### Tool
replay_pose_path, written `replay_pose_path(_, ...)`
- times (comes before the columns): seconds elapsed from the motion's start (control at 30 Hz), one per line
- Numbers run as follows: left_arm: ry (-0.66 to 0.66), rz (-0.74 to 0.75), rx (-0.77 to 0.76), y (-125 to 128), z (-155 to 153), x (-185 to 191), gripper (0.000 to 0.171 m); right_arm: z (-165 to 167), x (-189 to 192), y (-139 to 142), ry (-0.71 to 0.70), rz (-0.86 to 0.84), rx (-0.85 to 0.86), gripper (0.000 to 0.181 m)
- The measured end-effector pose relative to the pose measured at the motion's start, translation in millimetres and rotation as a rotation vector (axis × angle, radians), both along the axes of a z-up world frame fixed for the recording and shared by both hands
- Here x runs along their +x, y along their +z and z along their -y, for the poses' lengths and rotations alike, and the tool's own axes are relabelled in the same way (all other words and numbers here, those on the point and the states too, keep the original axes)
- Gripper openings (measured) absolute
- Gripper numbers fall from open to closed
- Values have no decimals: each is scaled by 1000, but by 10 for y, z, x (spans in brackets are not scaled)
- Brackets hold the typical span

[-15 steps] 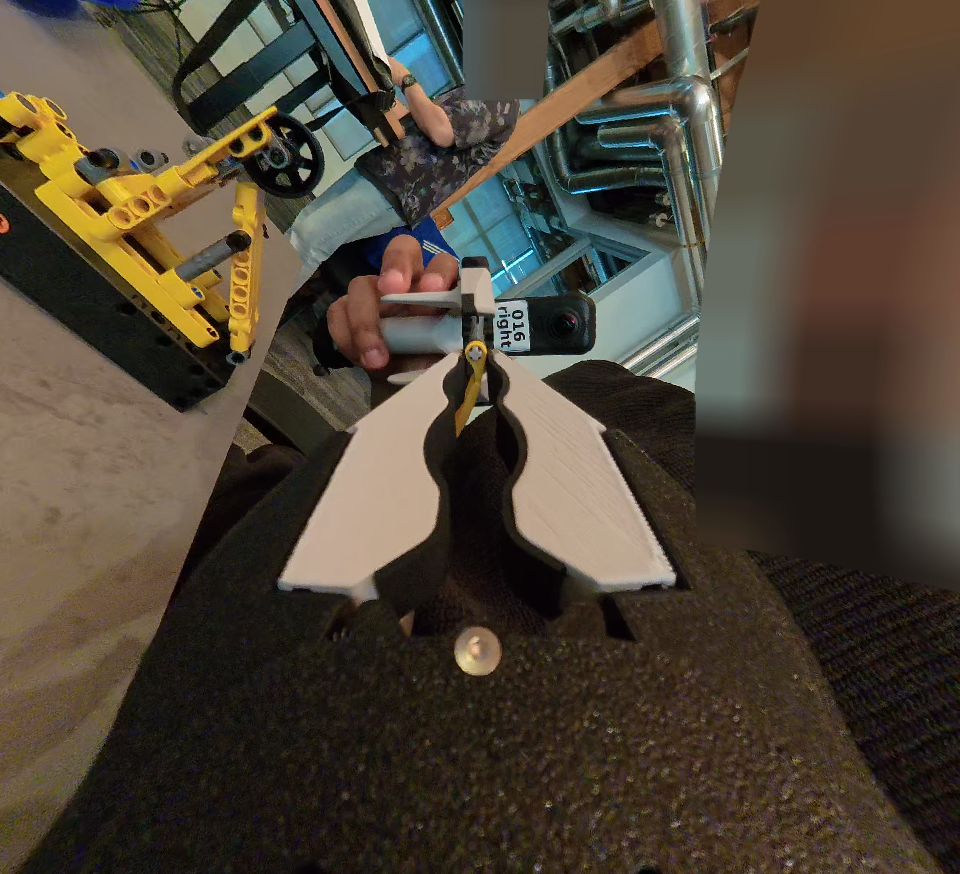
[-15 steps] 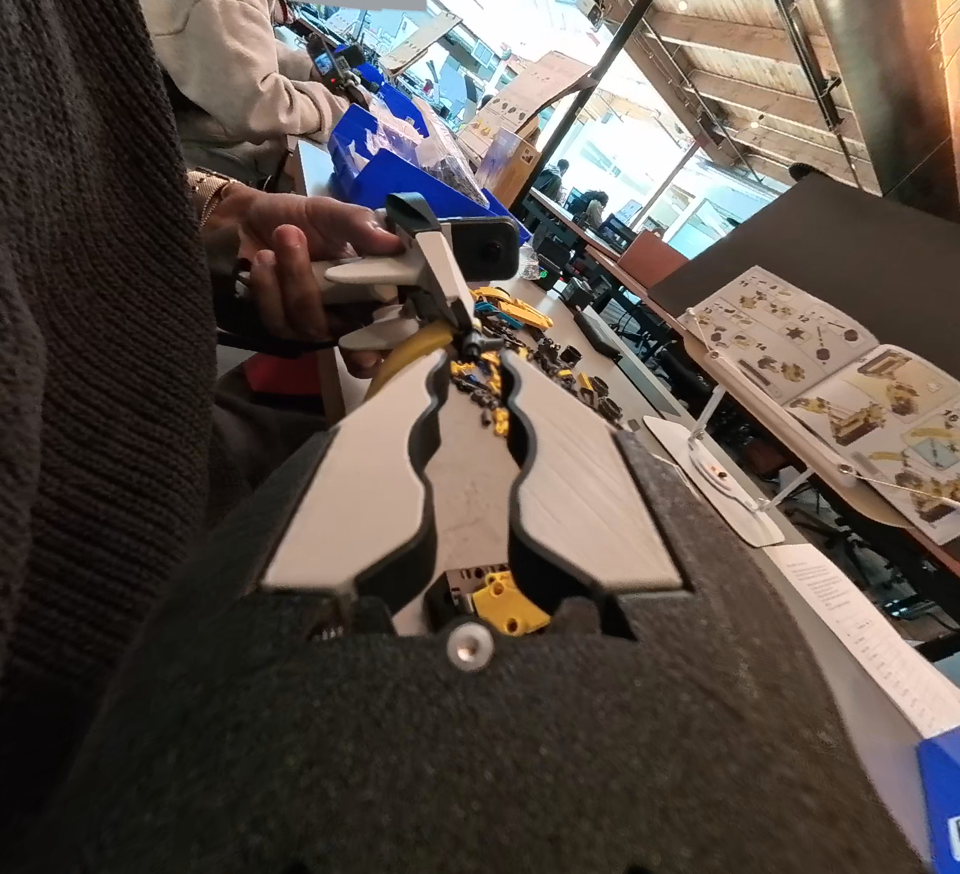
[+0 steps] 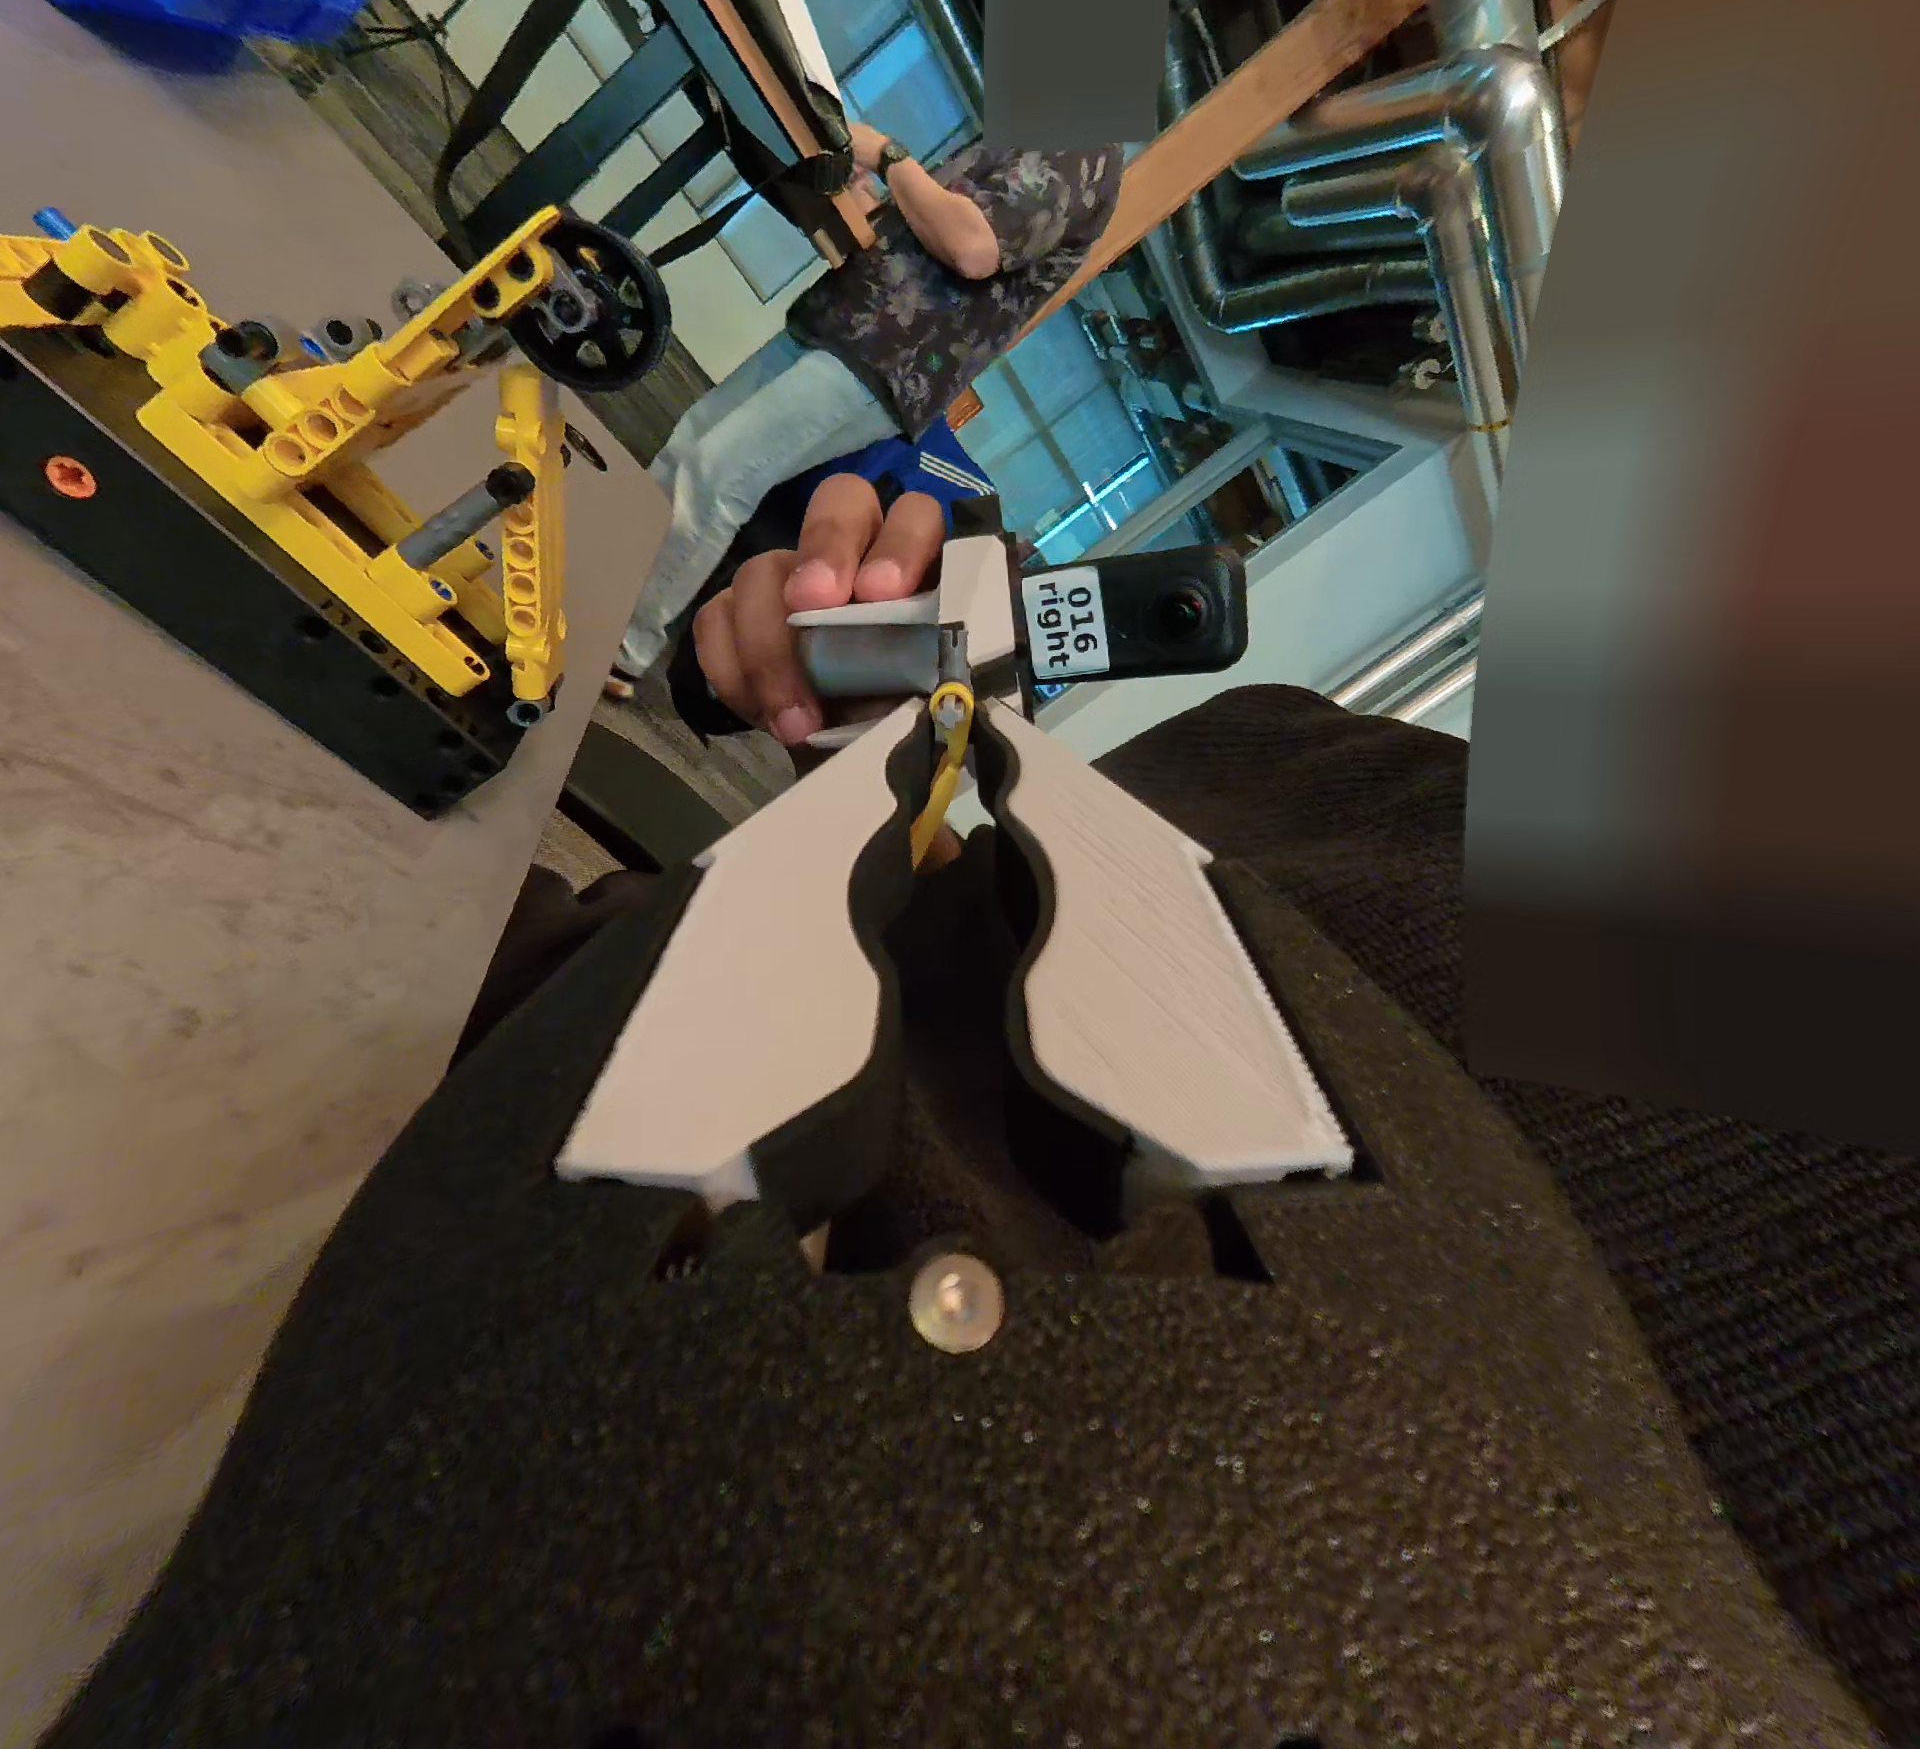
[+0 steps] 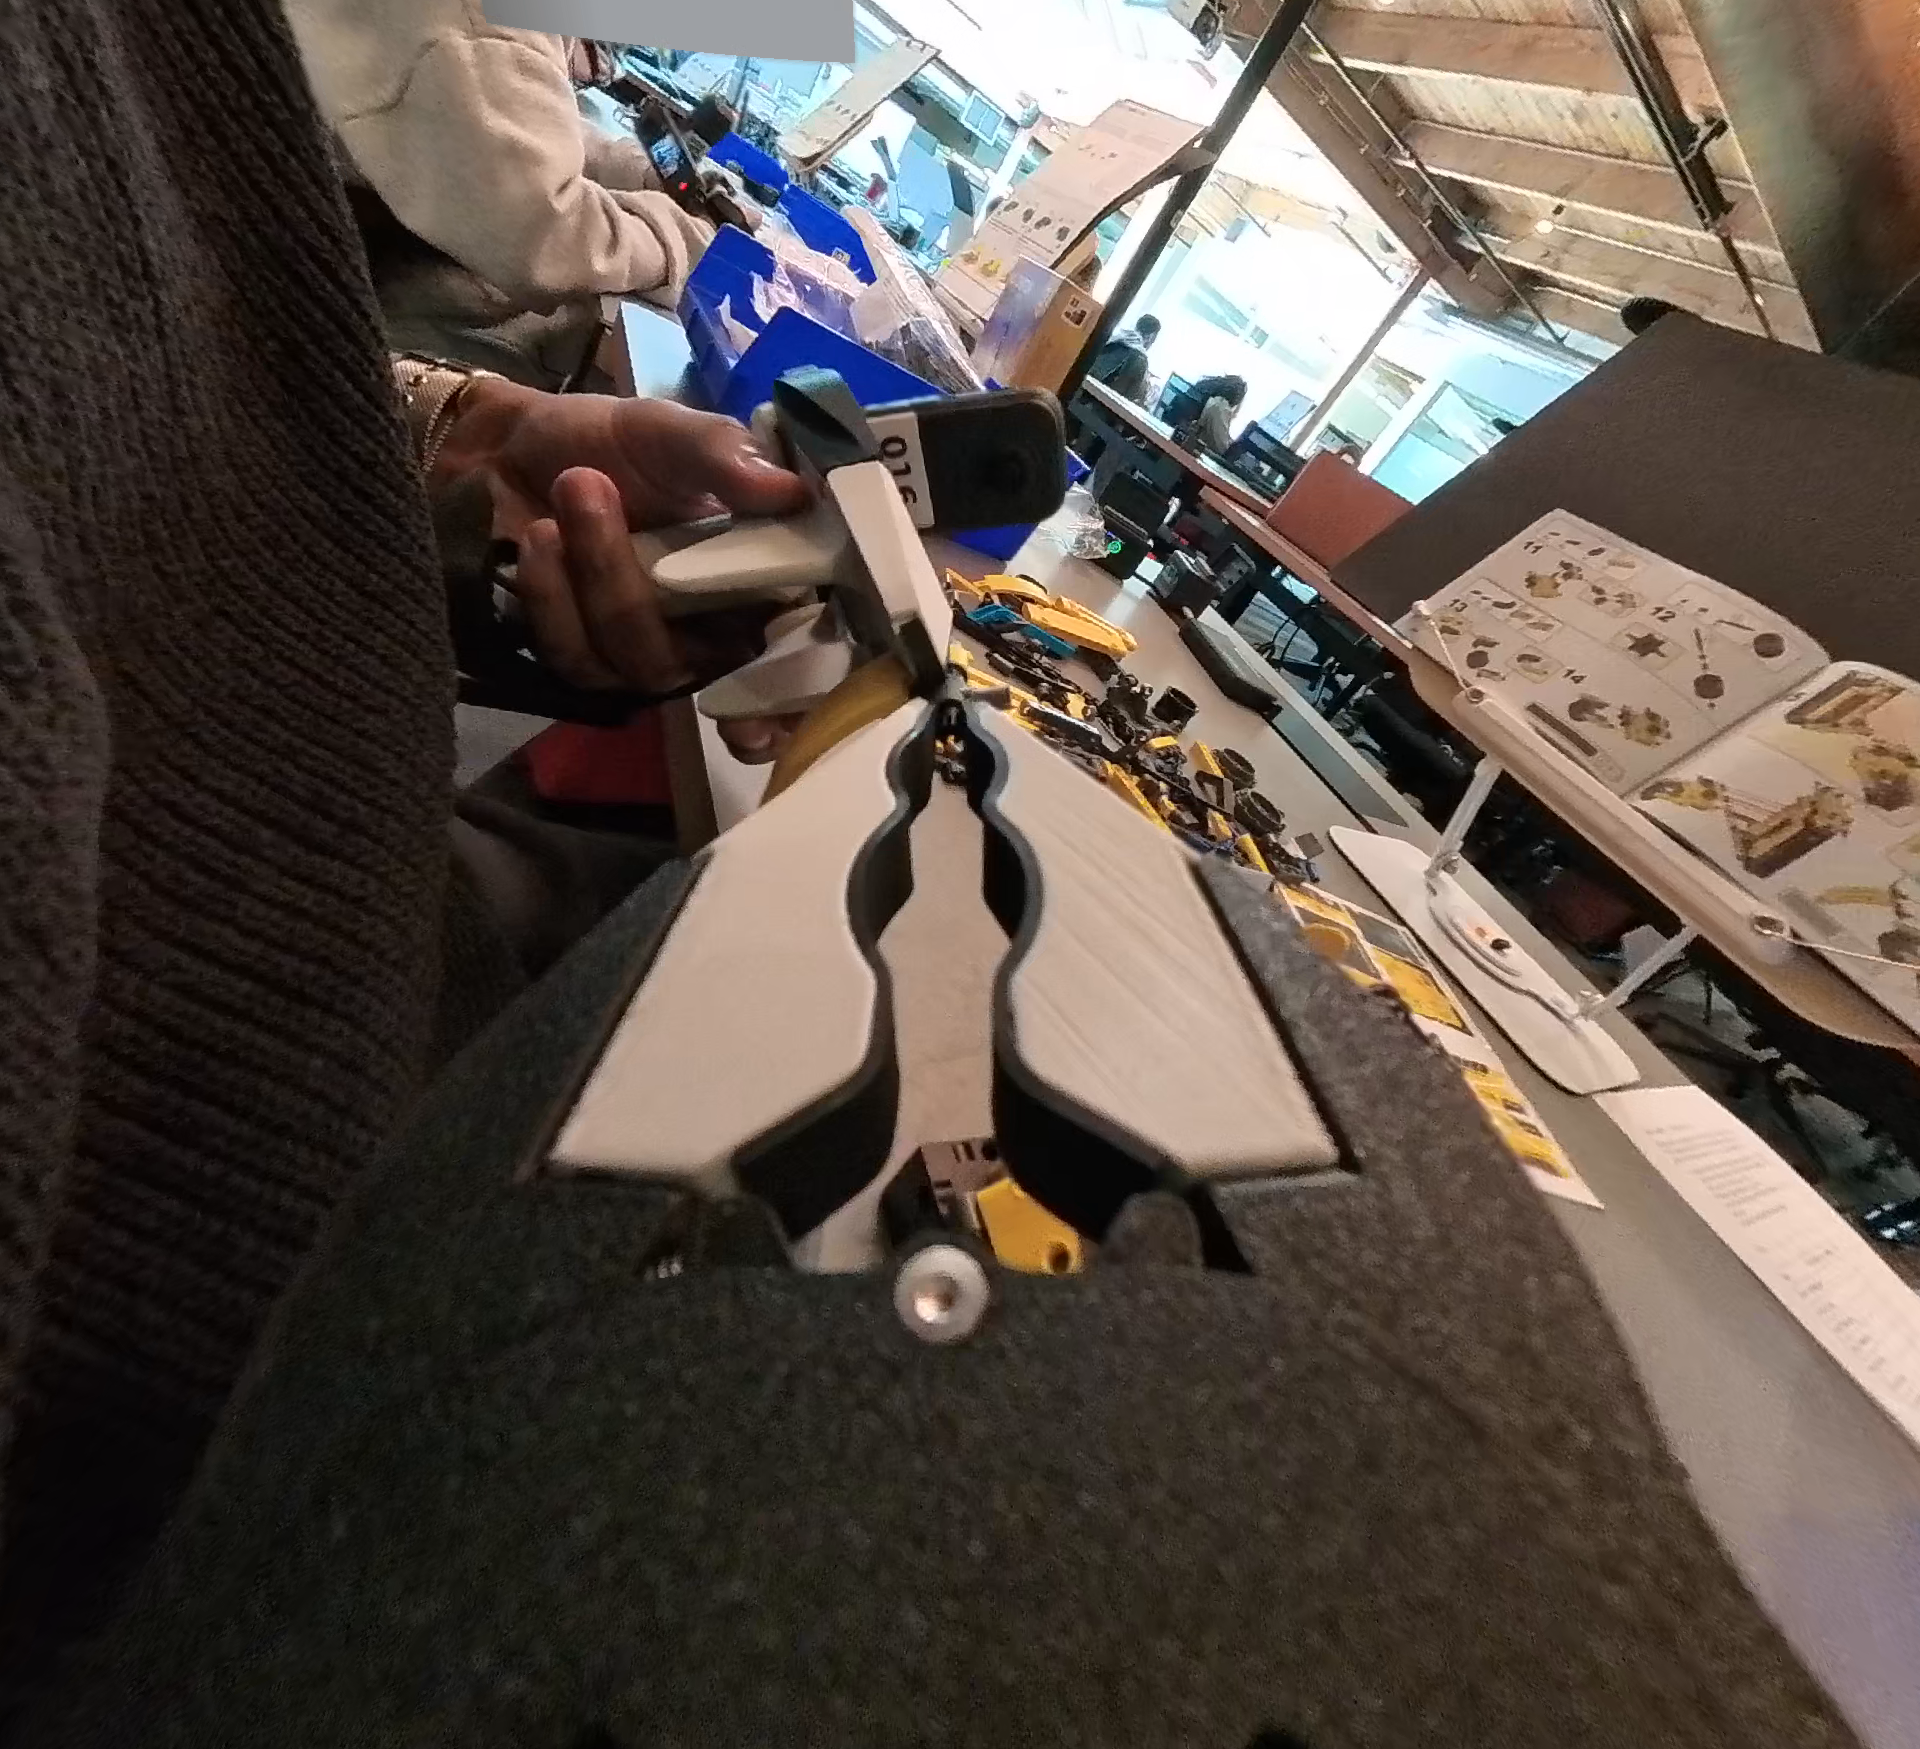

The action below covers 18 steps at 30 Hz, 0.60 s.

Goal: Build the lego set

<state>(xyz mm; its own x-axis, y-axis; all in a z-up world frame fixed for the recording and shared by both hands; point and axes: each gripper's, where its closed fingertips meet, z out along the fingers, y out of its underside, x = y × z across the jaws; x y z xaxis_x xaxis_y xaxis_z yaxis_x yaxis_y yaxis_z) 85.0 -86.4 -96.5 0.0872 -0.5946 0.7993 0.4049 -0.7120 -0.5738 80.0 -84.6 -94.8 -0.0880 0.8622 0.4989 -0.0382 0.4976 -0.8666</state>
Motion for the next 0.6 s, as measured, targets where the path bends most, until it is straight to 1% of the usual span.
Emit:
replay_pose_path(0.13, 2, 0, 17, 22, 7, 21, 7, 30, -32, 12, 11, -14, -23, 4)
replay_pose_path(0.3, 39, -9, 44, 48, -16, 7, 13, 11, -59, 47, -15, -53, -27, 4)
replay_pose_path(0.47, 84, -82, 72, 0, -31, -30, 19, -20, -53, 87, -23, -80, -53, 4)
replay_pose_path(0.53, 111, -80, 91, 32, -45, -72, 20, -21, -55, 90, -23, -82, -58, 4)
replay_pose_path(0.6, 107, -64, 105, 72, -28, -91, 19, -21, -59, 89, -24, -82, -59, 4)
